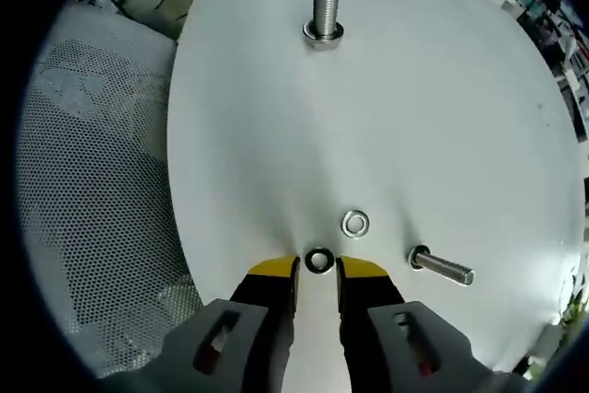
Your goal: Place the washer onto the threaded stud by aligning its center hole with the stud, sliding it down to the base, and recovering from edge contact or off-axis alignment until the washer reaches the visible bottom stop.
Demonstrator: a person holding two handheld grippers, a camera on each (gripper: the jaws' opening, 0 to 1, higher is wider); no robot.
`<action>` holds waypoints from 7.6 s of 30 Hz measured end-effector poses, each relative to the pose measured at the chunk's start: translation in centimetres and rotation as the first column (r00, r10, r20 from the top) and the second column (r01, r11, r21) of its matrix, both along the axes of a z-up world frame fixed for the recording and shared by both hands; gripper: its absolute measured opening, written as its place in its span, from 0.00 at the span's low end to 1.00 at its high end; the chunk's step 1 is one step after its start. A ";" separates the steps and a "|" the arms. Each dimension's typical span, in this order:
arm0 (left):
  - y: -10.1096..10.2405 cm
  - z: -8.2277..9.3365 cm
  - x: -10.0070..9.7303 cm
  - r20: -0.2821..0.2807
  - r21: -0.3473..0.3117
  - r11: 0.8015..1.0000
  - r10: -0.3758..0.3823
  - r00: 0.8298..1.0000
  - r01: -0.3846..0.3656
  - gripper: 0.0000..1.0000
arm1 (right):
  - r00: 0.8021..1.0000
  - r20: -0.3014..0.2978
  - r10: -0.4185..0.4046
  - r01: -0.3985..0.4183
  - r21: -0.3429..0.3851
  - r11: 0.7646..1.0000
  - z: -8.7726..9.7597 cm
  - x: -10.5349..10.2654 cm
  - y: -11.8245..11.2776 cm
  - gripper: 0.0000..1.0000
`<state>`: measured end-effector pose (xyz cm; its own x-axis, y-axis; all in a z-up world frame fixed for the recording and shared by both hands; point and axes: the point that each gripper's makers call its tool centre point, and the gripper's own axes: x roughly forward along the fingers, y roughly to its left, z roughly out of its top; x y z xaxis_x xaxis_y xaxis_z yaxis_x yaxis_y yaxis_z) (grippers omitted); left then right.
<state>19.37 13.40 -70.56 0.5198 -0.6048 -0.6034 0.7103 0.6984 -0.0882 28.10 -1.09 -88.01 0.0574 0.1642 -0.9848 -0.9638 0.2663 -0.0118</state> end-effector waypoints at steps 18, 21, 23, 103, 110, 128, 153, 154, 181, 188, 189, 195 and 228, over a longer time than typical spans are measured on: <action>0.0 0.2 0.0 0.017 0.005 1.000 -0.007 1.000 0.007 0.25 | 0.992 0.015 -0.123 0.124 -0.137 0.983 -0.1 0.1 -0.1 0.16; 0.1 0.1 0.0 0.018 0.006 1.000 -0.003 1.000 0.003 0.25 | 0.990 0.029 -0.136 0.139 -0.119 0.983 -0.1 -0.2 -0.1 0.15; 0.1 0.2 0.0 0.021 0.008 1.000 -0.004 1.000 0.003 0.25 | 0.994 0.054 -0.093 0.099 -0.122 0.987 -0.3 -0.2 0.0 0.15; -1.0 0.8 -0.3 0.036 -0.020 0.999 -0.047 0.998 0.048 0.25 | 0.908 0.174 -0.381 0.353 0.168 0.920 5.2 1.5 -3.7 0.14; -1.0 0.9 -0.3 0.046 -0.012 0.999 -0.052 0.998 0.053 0.25 | 0.895 0.193 -0.403 0.367 0.198 0.909 6.6 2.3 -4.1 0.14; -0.9 0.8 -0.3 0.040 -0.013 0.999 -0.051 0.998 0.051 0.25 | 0.889 0.219 -0.403 0.354 0.230 0.906 8.3 5.0 -4.1 0.14; -0.6 0.7 -0.1 0.035 -0.013 0.999 -0.029 0.999 0.030 0.25 | 0.927 0.196 -0.321 0.287 0.184 0.940 7.4 6.8 -2.4 0.14; -0.6 0.7 -0.1 0.034 -0.012 1.000 -0.028 0.999 0.029 0.25 | 0.927 0.195 -0.319 0.286 0.182 0.941 7.4 6.8 -2.4 0.14; -0.6 0.7 -0.1 0.027 -0.025 0.999 -0.028 0.999 0.029 0.25 | 0.936 0.155 -0.315 0.293 0.151 0.944 6.1 7.1 -2.3 0.14; -0.6 0.7 -0.1 0.024 -0.029 0.999 -0.028 0.999 0.028 0.25 | 0.938 0.147 -0.314 0.295 0.135 0.946 5.3 7.0 -2.3 0.14; -0.6 0.7 -0.1 0.023 -0.029 0.999 -0.027 0.999 0.028 0.25 | 0.939 0.145 -0.311 0.293 0.132 0.947 5.2 7.0 -2.2 0.14; -0.6 0.6 -0.1 0.018 -0.030 0.999 -0.027 0.999 0.027 0.25 | 0.941 0.131 -0.312 0.298 0.118 0.947 4.3 7.1 -2.3 0.14; -0.4 0.2 0.0 -0.015 -0.043 0.999 -0.016 1.000 0.015 0.24 | 0.952 0.061 -0.301 0.298 0.056 0.953 1.0 6.6 -1.9 0.16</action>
